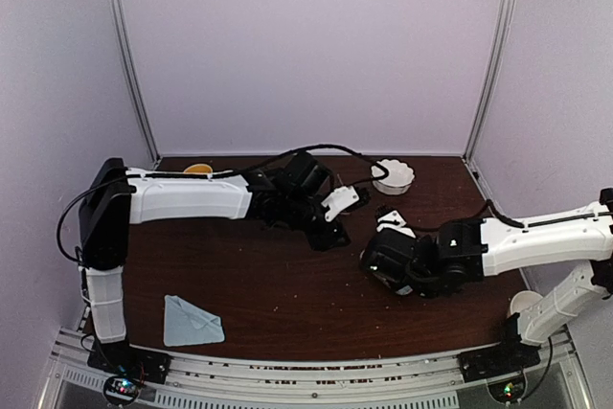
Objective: Organize the sunglasses
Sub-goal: Place the folded cleaning cloth in the sunglasses case.
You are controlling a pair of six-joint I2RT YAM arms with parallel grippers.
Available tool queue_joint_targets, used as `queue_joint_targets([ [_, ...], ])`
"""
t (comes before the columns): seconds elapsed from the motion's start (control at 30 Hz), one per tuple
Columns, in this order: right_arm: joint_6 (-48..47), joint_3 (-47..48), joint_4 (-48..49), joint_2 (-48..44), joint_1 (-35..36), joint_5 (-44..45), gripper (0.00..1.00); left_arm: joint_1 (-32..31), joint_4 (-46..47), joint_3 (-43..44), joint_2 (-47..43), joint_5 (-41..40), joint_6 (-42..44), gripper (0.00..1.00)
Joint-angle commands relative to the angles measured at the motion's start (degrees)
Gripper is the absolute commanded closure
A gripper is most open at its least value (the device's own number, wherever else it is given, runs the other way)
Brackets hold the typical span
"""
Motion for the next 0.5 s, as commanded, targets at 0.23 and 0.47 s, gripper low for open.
queue_joint_targets([
  [0.23,-11.4,5.75,12.88,-5.35,0.19,3.7,0.52,0.67,1.14,-15.15,-18.31,-15.92,-4.27,0.48],
  [0.47,-19.27,8.32,31.84,-1.72,-0.12,4.8,0.45,2.71,-1.55,-18.62,-24.75,-21.16,-4.35,0.44],
])
